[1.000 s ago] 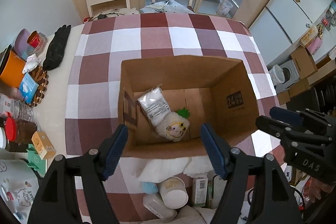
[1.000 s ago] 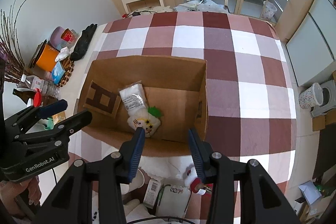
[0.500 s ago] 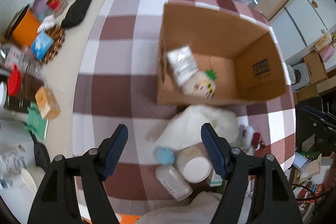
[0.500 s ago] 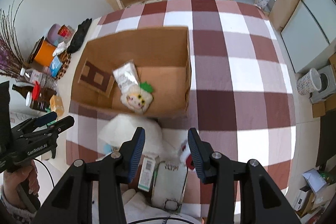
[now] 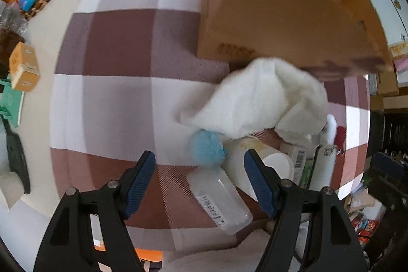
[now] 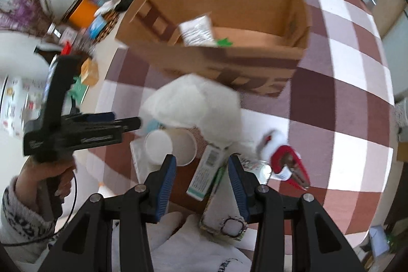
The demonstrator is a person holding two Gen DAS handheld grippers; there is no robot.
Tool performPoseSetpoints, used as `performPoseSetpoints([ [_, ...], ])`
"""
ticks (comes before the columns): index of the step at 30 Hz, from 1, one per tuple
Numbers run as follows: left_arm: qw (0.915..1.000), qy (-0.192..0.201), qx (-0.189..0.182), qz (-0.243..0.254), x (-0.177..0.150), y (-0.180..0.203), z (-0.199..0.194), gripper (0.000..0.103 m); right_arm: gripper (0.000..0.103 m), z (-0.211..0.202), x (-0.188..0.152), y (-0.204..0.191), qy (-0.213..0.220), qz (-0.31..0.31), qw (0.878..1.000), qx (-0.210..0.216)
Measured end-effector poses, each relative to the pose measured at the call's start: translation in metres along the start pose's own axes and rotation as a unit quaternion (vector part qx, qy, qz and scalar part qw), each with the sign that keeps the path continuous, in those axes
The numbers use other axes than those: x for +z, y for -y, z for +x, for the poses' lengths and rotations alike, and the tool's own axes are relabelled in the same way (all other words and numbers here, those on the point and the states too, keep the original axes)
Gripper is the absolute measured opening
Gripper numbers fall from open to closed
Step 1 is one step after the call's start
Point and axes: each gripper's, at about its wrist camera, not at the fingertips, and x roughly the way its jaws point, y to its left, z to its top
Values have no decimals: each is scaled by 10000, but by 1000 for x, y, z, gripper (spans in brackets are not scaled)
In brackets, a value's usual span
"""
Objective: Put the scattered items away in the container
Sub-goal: 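Move both grippers back down to the pile beside the box, then grasp the white paper cup with the right gripper while the left grasps the blue pompom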
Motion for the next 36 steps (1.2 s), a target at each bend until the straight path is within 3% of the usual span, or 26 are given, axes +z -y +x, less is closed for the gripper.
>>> performPoseSetpoints([
  [4, 9995, -56, 277, 100, -2, 2, 17, 73, 43, 9, -4, -21, -33, -536, 9985, 62],
  [10, 9993, -148, 317, 99, -5, -2, 38, 73, 58, 31, -12, -51, -82, -1272, 9917, 136],
  [12, 9998, -95, 167, 57, -6, -5, 40, 74, 59, 41, -11, -56, -116, -1294, 9914, 186],
  [16, 9997, -12, 254, 50, -9, -11, 41, 76, 59, 64, -8, -63, -309, -1352, 9902, 143],
  [31, 9997, 25, -227, -90, -17, -13, 53, 78, 61, 121, -2, -57, -698, -1351, 9868, -557],
  [36, 9995, 63, -309, -63, -21, -9, 53, 71, 60, 123, -3, -49, -671, -1262, 9884, -518],
])
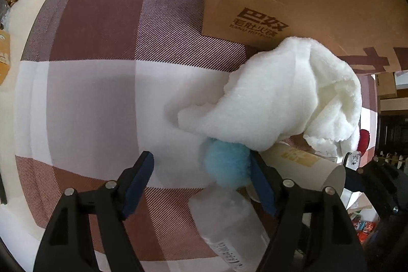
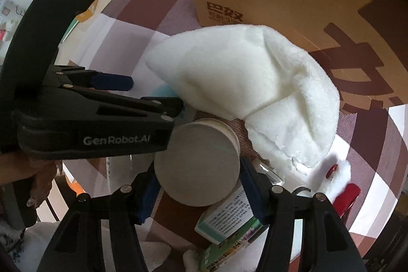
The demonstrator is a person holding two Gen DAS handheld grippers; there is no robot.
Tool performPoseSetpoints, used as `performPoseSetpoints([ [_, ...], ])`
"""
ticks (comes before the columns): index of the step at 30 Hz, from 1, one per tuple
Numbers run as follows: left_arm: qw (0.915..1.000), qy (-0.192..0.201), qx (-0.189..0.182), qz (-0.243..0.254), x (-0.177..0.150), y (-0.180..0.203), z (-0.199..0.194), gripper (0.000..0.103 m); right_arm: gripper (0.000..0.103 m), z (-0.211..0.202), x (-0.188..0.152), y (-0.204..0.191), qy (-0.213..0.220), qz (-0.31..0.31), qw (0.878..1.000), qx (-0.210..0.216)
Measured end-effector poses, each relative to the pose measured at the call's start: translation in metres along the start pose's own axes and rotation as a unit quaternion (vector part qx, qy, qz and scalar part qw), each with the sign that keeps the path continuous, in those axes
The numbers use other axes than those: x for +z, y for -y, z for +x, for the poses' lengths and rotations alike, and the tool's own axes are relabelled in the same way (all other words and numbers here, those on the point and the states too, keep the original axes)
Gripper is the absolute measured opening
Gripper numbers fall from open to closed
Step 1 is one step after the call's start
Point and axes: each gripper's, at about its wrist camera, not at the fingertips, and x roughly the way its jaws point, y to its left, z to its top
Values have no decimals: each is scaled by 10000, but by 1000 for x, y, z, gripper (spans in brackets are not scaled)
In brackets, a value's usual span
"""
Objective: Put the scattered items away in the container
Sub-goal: 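Grasp the white paper cup with the right gripper while the left grasps the blue pompom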
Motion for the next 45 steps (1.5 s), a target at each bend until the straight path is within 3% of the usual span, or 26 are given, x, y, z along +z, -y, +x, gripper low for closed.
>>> performPoseSetpoints([
  [2, 9999, 22, -120, 37, -3, 4, -2, 53, 59, -1, -2, 0, 3, -23, 10000, -19],
  [8, 9994, 59, -314, 146, -10, 14, -8, 24, 59, -27, -7, 5, 323, 53, 9994, 93],
  [14, 9987, 105, -411, 292, -11, 23, -16, 16, 59, -55, -13, 19, 540, 345, 9977, 219],
  [22, 9984, -40, -383, 405, 4, 23, -13, 13, 59, -77, -15, 32, 742, 717, 9942, 314],
  [26, 9983, -106, -49, 572, 6, 38, 2, 37, 59, -74, -21, 35, 792, 874, 9923, 385],
  [29, 9974, -68, 157, 695, 7, 47, 10, 42, 59, -77, -24, 41, 798, 919, 9918, 384],
  [33, 9963, 90, 360, 775, 8, 54, 10, 38, 59, -76, -28, 42, 801, 952, 9914, 397],
  [35, 9971, 86, 272, 700, 8, 52, 8, 27, 59, -76, -29, 42, 801, 949, 9915, 382],
  [45, 9981, 296, 33, 532, 0, 46, -40, 26, 59, -85, -29, 47, 894, 931, 9911, 322],
])
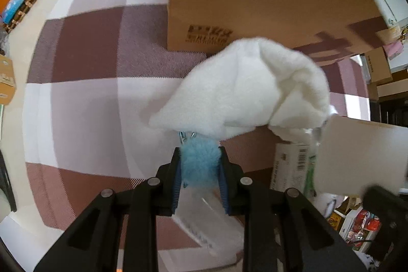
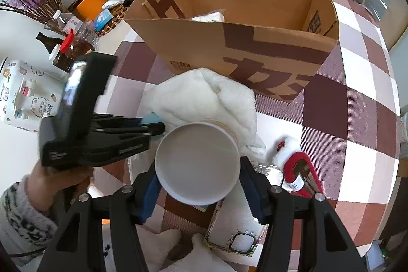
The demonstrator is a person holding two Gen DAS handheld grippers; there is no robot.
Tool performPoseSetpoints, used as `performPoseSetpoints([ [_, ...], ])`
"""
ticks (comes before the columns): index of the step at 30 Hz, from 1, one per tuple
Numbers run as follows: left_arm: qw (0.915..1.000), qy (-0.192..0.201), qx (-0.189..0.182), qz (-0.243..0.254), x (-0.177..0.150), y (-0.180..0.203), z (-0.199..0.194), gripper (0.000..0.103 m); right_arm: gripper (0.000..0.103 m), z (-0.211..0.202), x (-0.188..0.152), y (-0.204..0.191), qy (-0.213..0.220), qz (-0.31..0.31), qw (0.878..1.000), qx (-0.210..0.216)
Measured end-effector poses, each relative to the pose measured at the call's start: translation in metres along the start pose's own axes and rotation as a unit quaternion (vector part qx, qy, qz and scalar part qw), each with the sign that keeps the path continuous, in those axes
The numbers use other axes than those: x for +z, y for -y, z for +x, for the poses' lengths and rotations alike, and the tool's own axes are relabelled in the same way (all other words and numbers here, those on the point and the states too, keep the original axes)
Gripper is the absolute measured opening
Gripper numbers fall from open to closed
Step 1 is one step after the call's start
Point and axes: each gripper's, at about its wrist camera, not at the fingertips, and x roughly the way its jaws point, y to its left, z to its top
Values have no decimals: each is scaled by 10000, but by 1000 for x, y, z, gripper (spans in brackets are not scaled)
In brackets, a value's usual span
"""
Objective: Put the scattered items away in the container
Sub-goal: 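Grasp the white paper cup with the right gripper while the left grasps the blue pompom, then lift and carry the paper cup and blue pompom over the box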
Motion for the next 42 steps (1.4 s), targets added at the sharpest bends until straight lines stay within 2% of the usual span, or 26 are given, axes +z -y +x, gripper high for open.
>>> performPoseSetpoints([
  [3, 9999, 127, -70, -3, 2, -3, -21, 26, 59, -4, 2, -2, 15, -37, 10000, 1],
  [5, 9998, 189, -94, 26, 5, 29, -15, 26, 59, -6, 2, -2, 27, -56, 10000, -4],
  [8, 9995, 268, -127, 121, 6, 35, -32, 26, 59, -10, 1, -3, 35, -58, 10000, 3],
  [10, 9992, 298, -160, 203, -1, 28, -42, 26, 59, -13, 1, -2, 51, -65, 10000, -9],
  [14, 9983, 422, -199, 352, -4, 40, -59, 26, 59, -21, 0, 0, 114, -45, 9999, -41],
  [26, 9935, 738, -353, 789, 14, 64, -95, 26, 59, -50, 6, 5, 423, 32, 9990, -126],
  [42, 9887, 1117, -451, 894, 35, 77, -136, 26, 60, -82, 24, 4, 858, -41, 9958, -323],
])
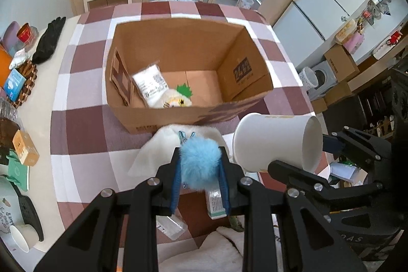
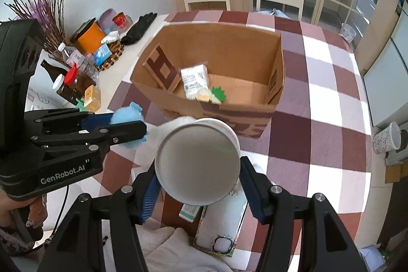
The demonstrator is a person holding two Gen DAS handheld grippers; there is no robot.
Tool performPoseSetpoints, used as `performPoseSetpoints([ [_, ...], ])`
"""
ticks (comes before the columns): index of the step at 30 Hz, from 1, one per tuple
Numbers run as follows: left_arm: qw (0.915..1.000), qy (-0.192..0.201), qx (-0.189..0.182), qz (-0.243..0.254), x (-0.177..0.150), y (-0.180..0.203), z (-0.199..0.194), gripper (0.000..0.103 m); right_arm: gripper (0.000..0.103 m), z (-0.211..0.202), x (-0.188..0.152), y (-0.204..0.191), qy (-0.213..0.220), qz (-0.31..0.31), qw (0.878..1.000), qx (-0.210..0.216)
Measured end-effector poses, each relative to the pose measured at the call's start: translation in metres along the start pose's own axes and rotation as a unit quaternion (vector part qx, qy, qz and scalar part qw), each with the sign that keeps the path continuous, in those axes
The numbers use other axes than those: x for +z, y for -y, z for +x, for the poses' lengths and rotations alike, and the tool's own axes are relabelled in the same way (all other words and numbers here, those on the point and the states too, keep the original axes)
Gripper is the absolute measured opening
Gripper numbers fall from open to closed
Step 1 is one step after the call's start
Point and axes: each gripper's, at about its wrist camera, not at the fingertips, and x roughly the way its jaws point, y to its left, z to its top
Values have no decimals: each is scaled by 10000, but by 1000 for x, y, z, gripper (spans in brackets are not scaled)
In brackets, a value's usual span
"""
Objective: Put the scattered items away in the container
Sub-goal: 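Lift and carry the paper cup and blue pompom over the box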
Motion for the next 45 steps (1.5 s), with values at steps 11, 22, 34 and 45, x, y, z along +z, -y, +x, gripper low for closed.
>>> performPoseSetpoints([
  [11, 9998, 219, -33, -19, 21, -6, -13, 26, 59, -5, 25, -4, 129, -45, 9999, 32],
  [22, 9992, 377, -99, 59, 51, -15, -19, 26, 60, -6, 55, -4, 271, -60, 9996, -42],
  [34, 9992, 356, -143, 106, 83, -21, -10, 26, 60, 7, 83, 4, 215, -14, 9998, -7],
  [45, 9997, 191, -152, 41, 108, -26, 16, 26, 60, 24, 103, 17, 76, 17, 10000, -20],
])
